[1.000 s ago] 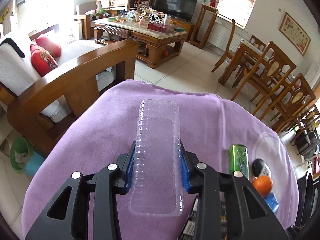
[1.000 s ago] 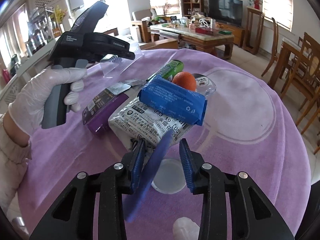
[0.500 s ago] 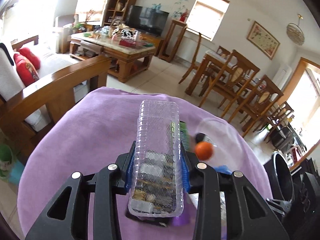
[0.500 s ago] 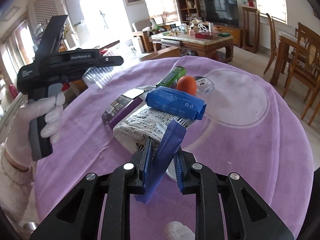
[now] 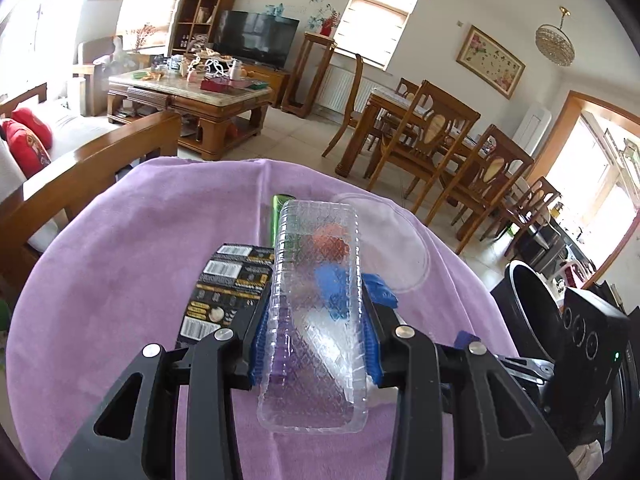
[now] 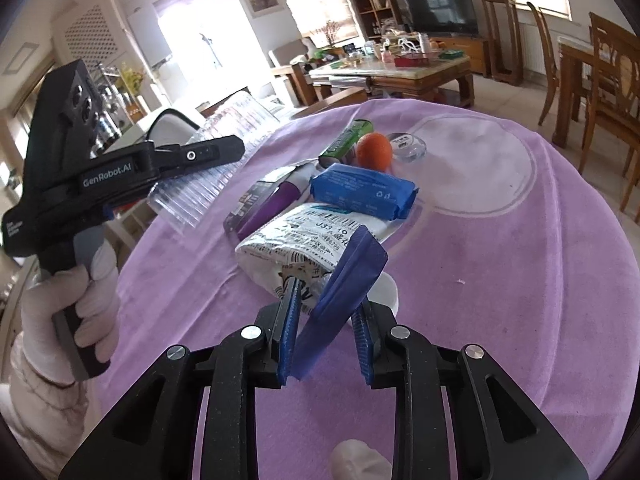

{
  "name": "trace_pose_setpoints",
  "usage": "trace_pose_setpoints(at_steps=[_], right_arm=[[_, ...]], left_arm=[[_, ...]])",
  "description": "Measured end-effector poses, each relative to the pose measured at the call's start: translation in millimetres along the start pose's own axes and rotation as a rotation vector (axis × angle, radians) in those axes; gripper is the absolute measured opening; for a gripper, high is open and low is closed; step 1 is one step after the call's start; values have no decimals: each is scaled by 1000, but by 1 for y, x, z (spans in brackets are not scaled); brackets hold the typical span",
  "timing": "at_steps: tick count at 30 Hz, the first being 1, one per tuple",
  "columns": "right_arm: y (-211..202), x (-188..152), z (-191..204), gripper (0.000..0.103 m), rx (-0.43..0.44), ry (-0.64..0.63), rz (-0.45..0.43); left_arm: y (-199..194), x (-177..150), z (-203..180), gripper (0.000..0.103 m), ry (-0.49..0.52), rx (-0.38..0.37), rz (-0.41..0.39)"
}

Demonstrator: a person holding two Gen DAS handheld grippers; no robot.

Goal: Collect trash
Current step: 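Carry the tray and blue strip over the black bin and open both tools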

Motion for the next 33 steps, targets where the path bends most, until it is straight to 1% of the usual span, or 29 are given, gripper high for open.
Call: trace_pose_setpoints(at_steps=[1, 2, 3, 4, 5, 6, 7, 8, 10, 14, 17, 18, 19, 20, 21, 22, 26, 28, 30, 31, 33], right_arm=[[-2, -1, -1, 68, 2, 14, -14], [-3, 0, -1, 67, 0, 17, -25], [-3, 0, 0, 49, -7, 4, -19], [-3, 0, 2, 41, -16, -7, -11], [-2, 1, 3, 41, -19, -9, -12], [-3, 1, 4, 30, -14, -9, -15], [-2, 1, 4, 11, -10, -12, -12], [-2, 0, 5, 7, -14, -16, -9], [-4, -1, 5, 2, -10, -16, -9], [-7, -2, 2, 2, -16, 4, -12], [-2, -3, -3, 3, -7, 38, 20], [-4, -3, -4, 15, 5, 60, 14], [-4, -3, -5, 23, 2, 65, 11], [-5, -4, -4, 37, -8, 66, 12], [-3, -4, -3, 42, -19, 68, 24], [-2, -4, -1, 42, -25, 70, 25], [2, 0, 12, 43, -93, 20, 54], [6, 1, 18, 43, -141, -12, 70], [10, 3, 28, 43, -202, -73, 91], [14, 2, 32, 39, -226, -106, 98], [23, -1, 40, 26, -255, -166, 130]], left_arm=[[-1, -3, -2, 38, 3, -3, 2], [-1, -5, -2, 38, 8, -3, 3], [-1, -8, -3, 38, 10, -3, 2], [-2, -10, -4, 38, 13, -4, 2], [-1, -11, -5, 38, 16, -6, 4], [-2, -12, -5, 38, 18, -8, 4], [-2, -14, -6, 38, 22, -12, 5], [-2, -14, -6, 38, 28, -12, 4], [-4, -18, -10, 38, 36, -10, 0], [-4, -21, -14, 38, 50, -11, 0], [-2, -23, -18, 38, 55, -13, 4], [-2, -23, -19, 38, 59, -12, 3], [-3, -24, -20, 39, 63, -11, 2], [-2, -25, -21, 39, 67, -10, 1], [-2, -26, -21, 39, 70, -10, 0], [-2, -27, -22, 39, 70, -12, 1], [-2, -30, -23, 39, 77, -26, 8], [-3, -30, -22, 39, 76, -32, 8], [-4, -30, -22, 39, 75, -35, 6], [-4, -31, -21, 39, 74, -36, 5], [-5, -32, -21, 39, 71, -39, 4]])
Point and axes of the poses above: each gripper's, at about its wrist camera, not at the fingertips, and y roughly the way its jaws point, z to its left, x to its top, the point moved 2 cm from there along y, roughly the way its jaws point, and after that the axes turned 10 degrees about -y, right-handed, at the moved point
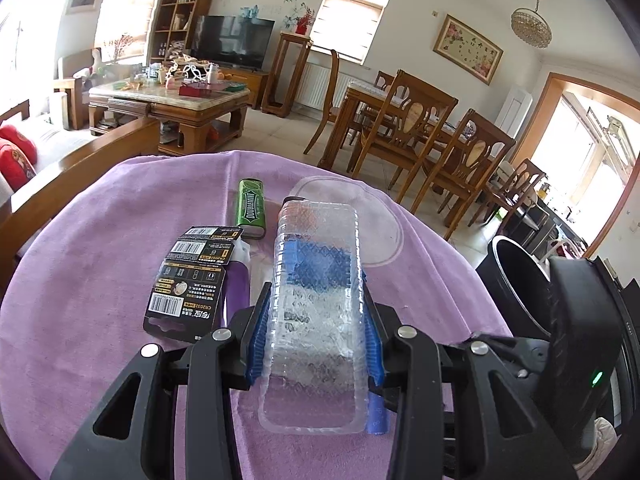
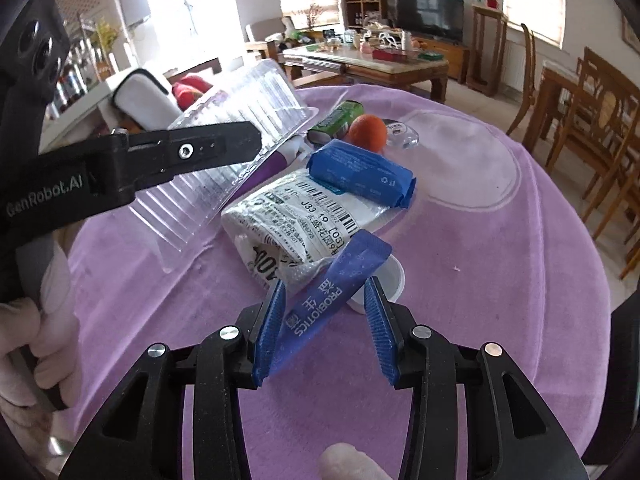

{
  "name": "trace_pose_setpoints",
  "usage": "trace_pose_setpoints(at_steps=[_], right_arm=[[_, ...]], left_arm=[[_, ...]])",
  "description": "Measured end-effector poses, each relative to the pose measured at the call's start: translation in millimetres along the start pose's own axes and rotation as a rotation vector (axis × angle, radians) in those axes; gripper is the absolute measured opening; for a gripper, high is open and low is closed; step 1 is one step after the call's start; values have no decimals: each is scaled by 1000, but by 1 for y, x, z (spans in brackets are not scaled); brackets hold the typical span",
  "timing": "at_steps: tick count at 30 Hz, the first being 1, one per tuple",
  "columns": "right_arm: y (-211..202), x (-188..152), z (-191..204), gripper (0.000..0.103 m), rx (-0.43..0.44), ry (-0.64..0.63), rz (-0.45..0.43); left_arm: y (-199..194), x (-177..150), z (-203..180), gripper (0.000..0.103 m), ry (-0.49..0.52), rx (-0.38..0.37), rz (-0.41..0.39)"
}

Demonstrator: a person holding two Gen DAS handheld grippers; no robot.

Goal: Collect trash
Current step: 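Carry the tray and blue strip over the black bin and open both tools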

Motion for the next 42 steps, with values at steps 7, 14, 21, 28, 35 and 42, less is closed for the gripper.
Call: trace_pose_setpoints(at_steps=[7, 14, 21, 28, 35, 42], right_arm=[[-10, -5, -5, 5, 41, 25, -48], [-58, -26, -43, 5, 102, 124, -161], [-120, -65, -117, 5, -7, 267, -286], [-161, -132, -195, 5, -109, 435, -337], [-195, -209, -268, 6, -200, 614, -372], [-204, -270, -318, 6, -258, 741, -387]], left_arm=[[-6, -2, 2, 39, 4, 8, -9], [-7, -4, -27, 39, 38, -25, -22], [7, -16, -107, 39, 145, -109, -19], [40, -43, -207, 39, 260, -239, 44], [78, -71, -285, 39, 344, -340, 117], [114, -92, -320, 39, 385, -360, 182]])
Point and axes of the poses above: each gripper's, at about its wrist camera, not at the fingertips, and y roughly the way its jaws point, z to its left, x to its top, the point moved 2 cm from there along y, roughly the way its jaws point, and after that the axes turned 10 degrees about -y, right-handed, at the moved point
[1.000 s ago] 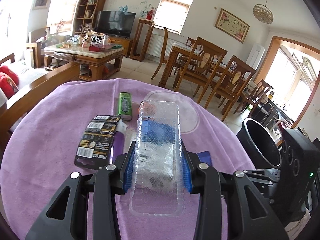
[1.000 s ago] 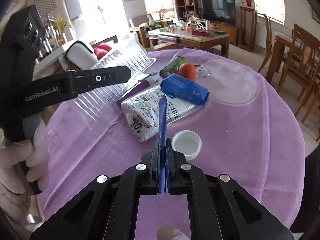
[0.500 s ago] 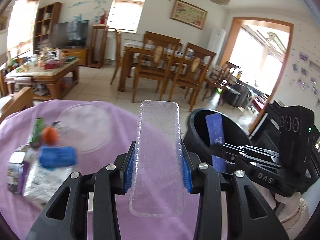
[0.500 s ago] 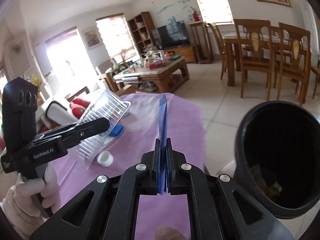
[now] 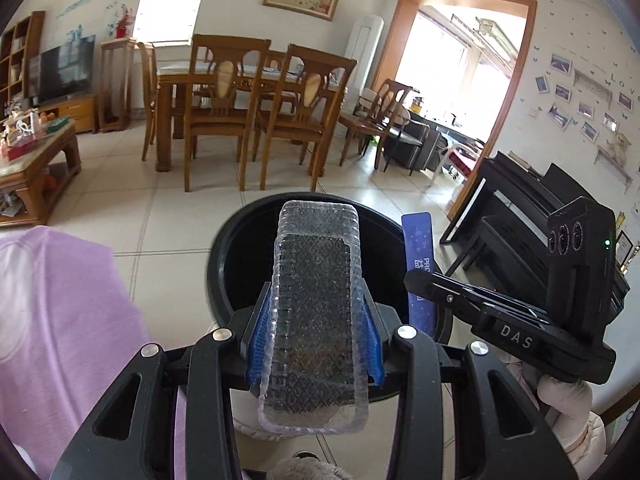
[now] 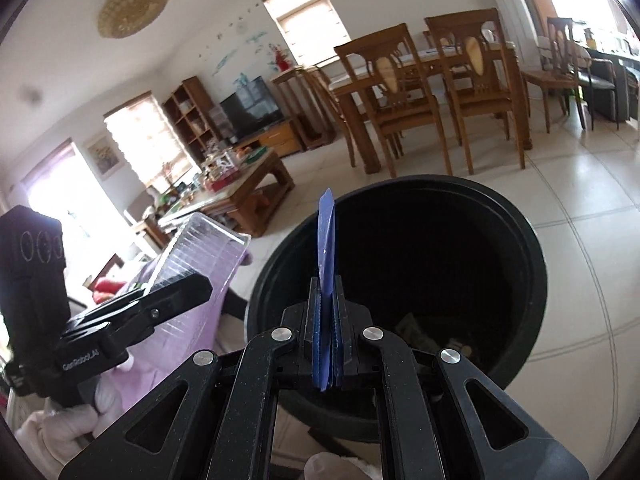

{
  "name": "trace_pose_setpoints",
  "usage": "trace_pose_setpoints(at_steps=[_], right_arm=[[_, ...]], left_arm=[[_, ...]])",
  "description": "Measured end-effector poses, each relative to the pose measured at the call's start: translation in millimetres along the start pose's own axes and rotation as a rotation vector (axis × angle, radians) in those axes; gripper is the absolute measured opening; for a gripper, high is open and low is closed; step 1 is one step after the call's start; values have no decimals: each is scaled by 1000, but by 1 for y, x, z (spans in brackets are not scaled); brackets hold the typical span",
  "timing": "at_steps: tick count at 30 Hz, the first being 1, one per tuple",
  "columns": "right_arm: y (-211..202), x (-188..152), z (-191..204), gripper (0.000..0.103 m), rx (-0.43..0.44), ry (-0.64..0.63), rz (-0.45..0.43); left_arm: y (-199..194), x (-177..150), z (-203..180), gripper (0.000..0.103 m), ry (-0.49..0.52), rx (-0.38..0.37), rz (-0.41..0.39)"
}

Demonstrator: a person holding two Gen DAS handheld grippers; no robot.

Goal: Collect trash
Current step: 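Carry the tray and blue strip over the black bin and open both tools, then move both open tools back toward the table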

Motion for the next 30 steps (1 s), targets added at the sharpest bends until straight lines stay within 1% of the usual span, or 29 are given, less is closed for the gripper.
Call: trace_pose_setpoints(at_steps=[2, 6, 12, 15, 16, 18, 19, 20, 21, 22, 23, 24, 25, 29, 30], right_arm=[[2, -6, -17, 6, -7, 28, 4], [5, -14, -31, 6, -17, 43, 14], [9, -19, -33, 6, -25, 45, 20], [10, -23, -30, 6, -24, 52, 24], [11, -24, -30, 6, -24, 54, 25], [11, -21, -30, 7, -23, 54, 27], [12, -20, -31, 8, -21, 55, 28], [13, -17, -34, 11, -21, 56, 28], [13, -17, -34, 20, -22, 55, 26], [12, -17, -34, 31, -26, 54, 21], [10, -16, -33, 37, -26, 56, 15], [9, -16, -32, 49, -23, 59, 8], [7, -17, -32, 55, -21, 62, 2], [4, -16, -28, 55, -25, 54, -6], [4, -15, -27, 59, -26, 50, -6]], left_arm=[[8, -1, -2, 39, 14, 5, 17], [26, -5, -4, 39, 31, 16, 56], [47, -10, -5, 39, 32, 34, 97], [49, -11, -2, 39, 36, 42, 107], [50, -12, -1, 42, 38, 47, 114], [55, -11, -4, 44, 37, 56, 126], [55, -10, -5, 46, 38, 64, 127], [54, -10, -5, 47, 39, 78, 122], [53, -9, -6, 52, 41, 90, 115], [51, -8, -6, 61, 44, 100, 109], [47, -6, -4, 65, 44, 105, 97], [44, -5, -4, 68, 43, 105, 88], [40, -4, -5, 71, 44, 104, 78], [20, -2, -4, 73, 50, 107, 44], [15, -1, -3, 73, 49, 108, 40]])
Point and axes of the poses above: each gripper's, at about its wrist camera, not at the fingertips, and y roughly the way its jaws point, z to its left, x to its top, the point moved 2 cm from there along y, roughly the way its jaws point, and after that the axes turned 10 degrees about -y, right-handed, at the moved point
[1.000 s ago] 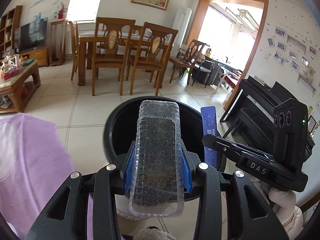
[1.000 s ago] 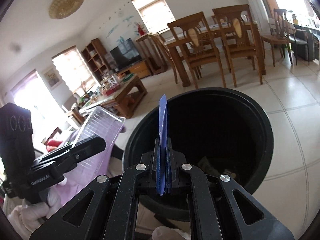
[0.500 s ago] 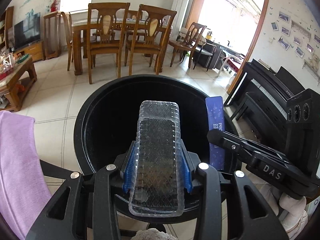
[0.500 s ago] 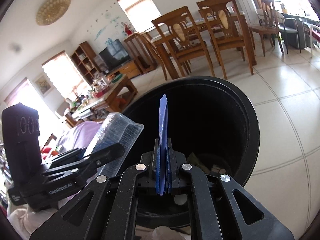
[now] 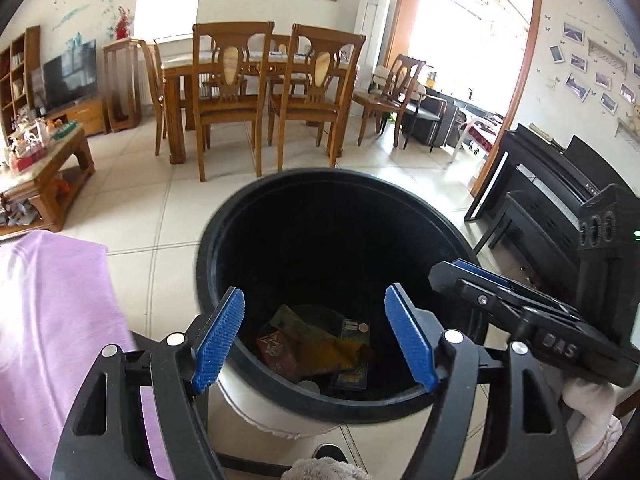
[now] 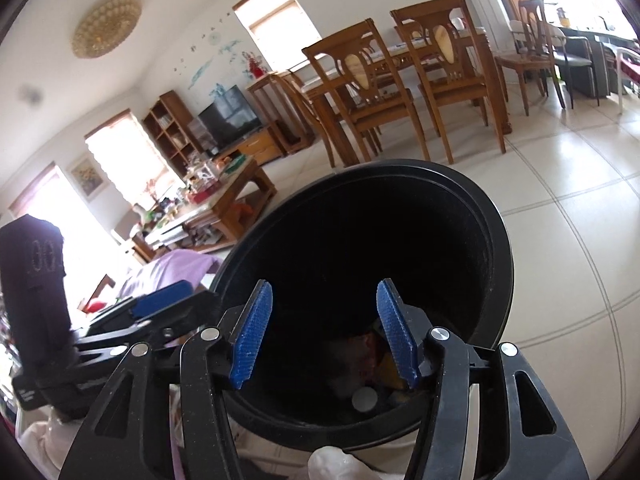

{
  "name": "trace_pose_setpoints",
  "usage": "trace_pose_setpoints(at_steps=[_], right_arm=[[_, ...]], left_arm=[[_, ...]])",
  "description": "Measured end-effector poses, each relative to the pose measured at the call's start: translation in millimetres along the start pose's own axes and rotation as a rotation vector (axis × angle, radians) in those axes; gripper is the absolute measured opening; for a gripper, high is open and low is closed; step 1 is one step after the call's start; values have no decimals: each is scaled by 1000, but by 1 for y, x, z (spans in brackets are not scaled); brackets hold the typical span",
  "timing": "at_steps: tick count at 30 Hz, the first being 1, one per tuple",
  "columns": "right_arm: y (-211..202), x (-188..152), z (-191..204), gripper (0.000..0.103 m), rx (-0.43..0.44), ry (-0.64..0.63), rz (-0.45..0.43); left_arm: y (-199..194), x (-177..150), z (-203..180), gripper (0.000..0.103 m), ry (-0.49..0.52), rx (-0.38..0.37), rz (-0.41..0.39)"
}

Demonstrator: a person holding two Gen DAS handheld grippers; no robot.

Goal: Collect trash
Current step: 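Move both open tools back toward the table, then grasp the black battery card with the left tool while the right tool grasps the blue packet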

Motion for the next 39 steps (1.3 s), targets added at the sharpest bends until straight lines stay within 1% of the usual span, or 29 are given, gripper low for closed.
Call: trace_pose_setpoints(at_steps=[1, 2, 3, 4, 6, 10, 12, 14, 16, 19, 21, 22, 23, 24, 26, 29, 31, 33, 35, 37, 39], right_arm=[[0, 1, 2, 62, 0, -5, -1], [0, 0, 6, 62, 4, -10, -2], [1, 0, 11, 63, 9, -17, -2], [2, 0, 18, 63, 15, -27, 0], [7, 1, 35, 69, 33, -54, 8], [25, 1, 90, 70, 98, -149, 40], [35, 0, 125, 70, 143, -208, 61], [45, 0, 158, 74, 185, -258, 82], [56, 0, 196, 75, 229, -317, 108], [75, -5, 254, 75, 289, -410, 148], [87, -13, 293, 75, 324, -469, 170], [93, -15, 310, 75, 336, -495, 179], [98, -21, 328, 76, 348, -522, 189], [107, -24, 346, 79, 364, -551, 206], [123, -28, 380, 80, 385, -614, 234], [146, -32, 416, 80, 388, -706, 257], [166, -33, 439, 80, 387, -784, 272], [185, -36, 456, 80, 389, -849, 306], [206, -43, 470, 80, 387, -913, 343], [221, -48, 480, 80, 389, -954, 366], [232, -50, 484, 80, 401, -967, 383]], left_arm=[[-9, 0, 5, 75, -5, 5, -8], [-14, -1, 7, 78, -10, 10, -12], [-21, -2, 12, 85, -18, 18, -18], [-26, -2, 16, 86, -23, 24, -23], [-44, -6, 32, 86, -35, 43, -37], [-73, -15, 69, 86, -69, 92, -43], [-93, -21, 96, 86, -104, 127, -52], [-114, -29, 128, 86, -144, 172, -68], [-135, -34, 158, 86, -186, 216, -90], [-168, -45, 213, 86, -283, 277, -119], [-190, -54, 255, 86, -357, 340, -138], [-198, -57, 270, 86, -381, 359, -142], [-207, -61, 294, 86, -428, 384, -144], [-212, -65, 308, 86, -455, 395, -141], [-218, -73, 341, 86, -511, 419, -113], [-216, -78, 372, 86, -521, 445, -73], [-215, -83, 382, 86, -511, 449, -46], [-205, -82, 392, 86, -493, 437, -2], [-200, -83, 397, 86, -481, 431, 21], [-196, -88, 400, 86, -482, 407, 40], [-197, -91, 400, 86, -488, 360, 38]])
Point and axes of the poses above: each gripper's, at about its wrist camera, not at the fingertips, and y roughly the way its jaws point, z to its left, x to its top, the point moved 2 cm from there along y, roughly the way its jaws point, and after that the axes turned 10 degrees about -y, right-handed, at the moved point
